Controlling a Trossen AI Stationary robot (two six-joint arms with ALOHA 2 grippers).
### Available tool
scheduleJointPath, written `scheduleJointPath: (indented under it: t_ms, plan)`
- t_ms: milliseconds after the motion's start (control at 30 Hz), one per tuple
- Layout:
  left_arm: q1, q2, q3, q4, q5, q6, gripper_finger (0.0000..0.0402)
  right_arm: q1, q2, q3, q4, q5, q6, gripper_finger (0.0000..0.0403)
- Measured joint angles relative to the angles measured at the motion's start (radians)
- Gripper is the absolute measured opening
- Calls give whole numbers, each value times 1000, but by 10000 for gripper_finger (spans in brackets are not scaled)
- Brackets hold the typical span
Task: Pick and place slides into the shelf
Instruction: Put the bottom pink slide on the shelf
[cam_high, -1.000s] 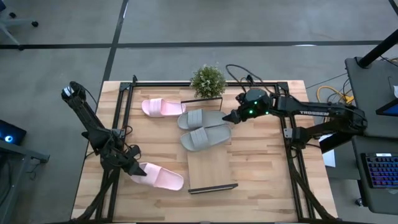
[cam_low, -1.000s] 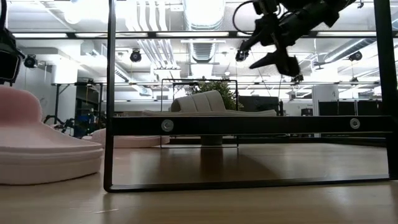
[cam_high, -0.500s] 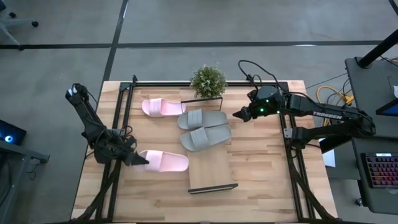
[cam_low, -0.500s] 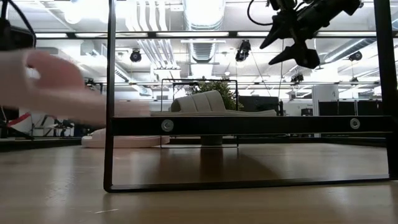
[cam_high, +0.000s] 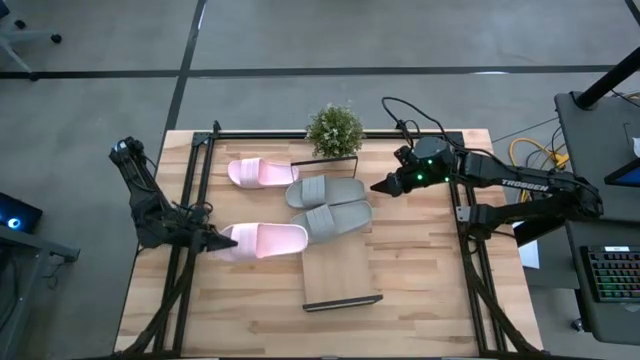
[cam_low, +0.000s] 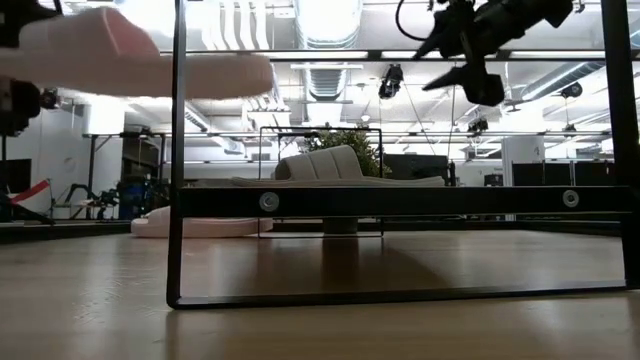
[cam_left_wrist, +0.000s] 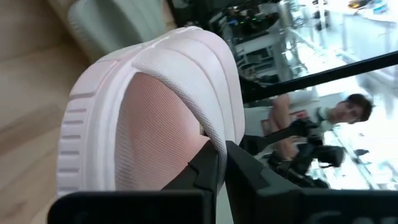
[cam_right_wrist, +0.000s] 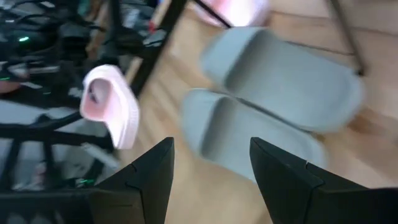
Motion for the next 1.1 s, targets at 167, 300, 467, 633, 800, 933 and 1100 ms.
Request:
scheduleJointPath:
  t_ms: [167,300,467,633,800,933,1100]
  plan:
    - [1,2,32,0,-23,58,0,12,8,0,97,-64,22,201]
    - [3,1,59,3,-25,88,0,30,9,0,113,-65,39,201]
    - [7,4,69,11,-20,110,0,63,9,0,118,-65,48,201]
    - [12,8,70,72,-15,164,0,96,9,0,151,-63,68,201]
    - [34,22,73,110,-1,196,0,123,9,0,216,-62,107,201]
    - [64,45,79,115,27,203,0,143,9,0,237,-38,128,201]
    - [116,72,93,130,35,213,0,173,19,-2,238,-24,146,201]
